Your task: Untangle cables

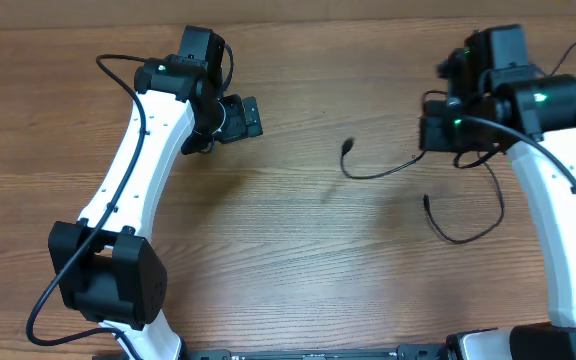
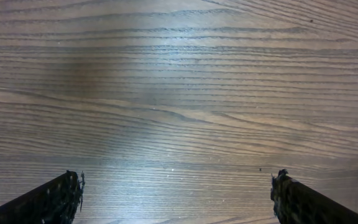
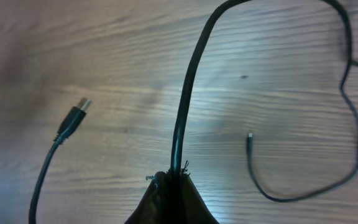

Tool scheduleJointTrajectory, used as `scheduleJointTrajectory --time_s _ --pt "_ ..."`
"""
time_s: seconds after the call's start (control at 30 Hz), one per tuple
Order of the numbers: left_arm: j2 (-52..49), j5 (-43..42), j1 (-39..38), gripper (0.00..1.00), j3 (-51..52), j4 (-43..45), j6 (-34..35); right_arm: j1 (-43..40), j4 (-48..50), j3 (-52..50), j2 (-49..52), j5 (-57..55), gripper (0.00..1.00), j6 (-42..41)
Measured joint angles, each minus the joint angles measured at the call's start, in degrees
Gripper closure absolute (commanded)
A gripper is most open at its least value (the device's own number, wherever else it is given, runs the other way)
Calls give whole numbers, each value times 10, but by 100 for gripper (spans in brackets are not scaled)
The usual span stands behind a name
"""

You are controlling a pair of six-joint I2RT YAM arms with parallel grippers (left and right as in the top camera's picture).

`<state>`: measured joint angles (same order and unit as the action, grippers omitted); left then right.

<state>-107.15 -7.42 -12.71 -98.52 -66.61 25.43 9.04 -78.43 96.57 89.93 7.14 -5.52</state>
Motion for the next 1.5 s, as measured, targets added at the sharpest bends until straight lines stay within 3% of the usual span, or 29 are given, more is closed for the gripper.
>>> scheduleJointTrajectory --time_s 0.53,0.73,0.87,0.97,1.13,1.17,1.2,1.23,1.5 --pt "0 0 0 0 0 0 0 85 53 -163 0 16 96 9" --pt "0 0 0 0 0 0 2 84 85 -233 0 16 96 -12" --pt "0 0 0 1 0 2 2 75 105 -268 1 -17 96 -77" --pt "0 0 0 1 0 2 2 60 108 -279 1 -51 88 -120" --pt "0 0 0 0 0 2 2 39 107 -281 1 -78 62 -154" --pt "0 0 0 0 0 2 2 37 107 -281 1 -78 56 -159" --pt "0 0 0 0 0 3 2 37 106 -281 1 -81 42 -160" --pt "0 0 0 0 0 3 2 37 107 -281 1 -82 37 -163" --pt "0 0 0 1 0 7 2 37 135 -281 1 -85 24 -170"
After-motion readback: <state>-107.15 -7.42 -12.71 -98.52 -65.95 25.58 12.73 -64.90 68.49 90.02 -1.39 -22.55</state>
